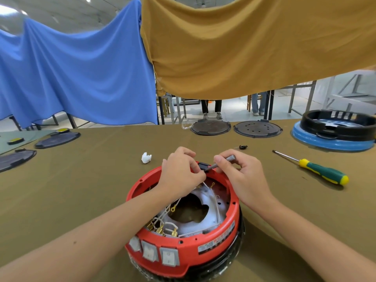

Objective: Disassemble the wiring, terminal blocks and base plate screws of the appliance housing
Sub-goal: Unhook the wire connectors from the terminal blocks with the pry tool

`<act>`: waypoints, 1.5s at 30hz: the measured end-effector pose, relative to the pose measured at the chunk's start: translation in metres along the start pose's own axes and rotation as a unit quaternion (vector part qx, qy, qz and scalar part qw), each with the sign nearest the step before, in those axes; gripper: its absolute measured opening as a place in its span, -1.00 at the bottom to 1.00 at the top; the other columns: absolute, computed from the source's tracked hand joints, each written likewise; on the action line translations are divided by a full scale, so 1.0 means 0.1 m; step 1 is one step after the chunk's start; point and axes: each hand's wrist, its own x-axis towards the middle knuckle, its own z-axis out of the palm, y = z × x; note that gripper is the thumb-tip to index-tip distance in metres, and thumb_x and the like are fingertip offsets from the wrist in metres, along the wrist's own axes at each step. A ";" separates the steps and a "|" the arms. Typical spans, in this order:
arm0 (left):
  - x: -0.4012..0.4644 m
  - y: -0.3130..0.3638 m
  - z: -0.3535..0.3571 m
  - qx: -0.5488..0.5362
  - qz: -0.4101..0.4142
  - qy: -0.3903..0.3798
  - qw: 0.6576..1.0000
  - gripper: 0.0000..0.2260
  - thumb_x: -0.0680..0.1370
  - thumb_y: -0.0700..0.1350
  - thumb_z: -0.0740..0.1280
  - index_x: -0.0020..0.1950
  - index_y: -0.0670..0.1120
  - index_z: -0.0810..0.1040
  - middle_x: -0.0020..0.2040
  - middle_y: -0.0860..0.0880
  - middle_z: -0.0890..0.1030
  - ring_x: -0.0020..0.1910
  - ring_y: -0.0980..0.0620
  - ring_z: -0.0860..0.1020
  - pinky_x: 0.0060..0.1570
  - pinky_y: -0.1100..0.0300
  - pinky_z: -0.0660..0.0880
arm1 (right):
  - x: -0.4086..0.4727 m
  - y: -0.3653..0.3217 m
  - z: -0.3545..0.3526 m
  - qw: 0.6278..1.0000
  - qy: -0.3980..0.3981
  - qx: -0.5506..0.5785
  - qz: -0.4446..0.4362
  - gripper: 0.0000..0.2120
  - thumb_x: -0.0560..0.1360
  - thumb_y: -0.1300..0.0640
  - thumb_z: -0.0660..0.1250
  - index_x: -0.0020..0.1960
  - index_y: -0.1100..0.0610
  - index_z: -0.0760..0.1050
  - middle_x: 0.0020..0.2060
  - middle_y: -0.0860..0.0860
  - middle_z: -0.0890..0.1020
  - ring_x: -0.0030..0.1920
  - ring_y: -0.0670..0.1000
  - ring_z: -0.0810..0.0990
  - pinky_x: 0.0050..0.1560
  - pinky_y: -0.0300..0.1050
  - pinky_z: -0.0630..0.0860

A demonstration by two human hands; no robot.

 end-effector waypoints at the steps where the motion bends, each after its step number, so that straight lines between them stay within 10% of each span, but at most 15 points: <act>1: 0.00 0.00 0.00 0.000 0.002 -0.001 1.000 -0.83 0.43 -0.08 0.44 -0.37 0.07 0.61 0.19 0.14 0.47 0.23 0.09 0.44 0.33 -0.15 0.32 | 0.00 0.01 0.00 1.000 0.003 0.008 0.004 -0.82 0.57 0.12 0.40 -0.21 0.04 0.63 -0.34 -0.03 0.67 -0.28 -0.02 0.65 -0.19 0.01 0.56; 8: 0.00 -0.02 -0.01 0.008 0.006 0.002 1.000 -0.80 0.42 -0.08 0.45 -0.39 0.11 0.58 0.16 0.18 0.47 0.20 0.11 0.45 0.27 -0.06 0.37 | 0.00 0.07 0.02 0.996 0.017 0.068 0.054 -0.79 0.59 0.15 0.37 -0.21 0.08 0.65 -0.32 0.06 0.69 -0.15 0.12 0.67 0.04 0.21 0.58; 15: 0.01 -0.05 0.00 0.003 0.005 0.004 1.000 -0.79 0.41 -0.07 0.45 -0.41 0.12 0.57 0.12 0.21 0.48 0.16 0.15 0.43 0.27 -0.06 0.36 | 0.03 0.12 0.02 0.984 0.025 0.141 0.102 -0.81 0.60 0.17 0.34 -0.16 0.21 0.62 -0.34 0.12 0.69 -0.28 0.03 0.68 -0.18 -0.12 0.59; 22: 0.00 -0.04 -0.01 0.001 0.000 0.005 1.000 -0.79 0.40 -0.06 0.45 -0.41 0.13 0.56 0.08 0.22 0.48 0.15 0.15 0.43 0.27 -0.06 0.36 | -0.03 0.14 -0.01 0.999 0.027 0.036 0.011 -0.85 0.56 0.11 0.41 -0.18 0.00 0.65 -0.26 0.07 0.67 -0.17 0.09 0.68 -0.04 0.21 0.60; 45: 0.00 -0.05 -0.03 -0.001 0.006 -0.002 1.000 -0.76 0.41 -0.06 0.45 -0.44 0.14 0.54 0.05 0.22 0.50 0.15 0.13 0.45 0.26 -0.07 0.36 | 0.02 0.16 -0.04 0.991 -0.007 0.125 0.053 -0.83 0.59 0.22 0.34 -0.15 0.18 0.63 -0.31 0.10 0.69 -0.21 0.06 0.69 -0.15 -0.14 0.62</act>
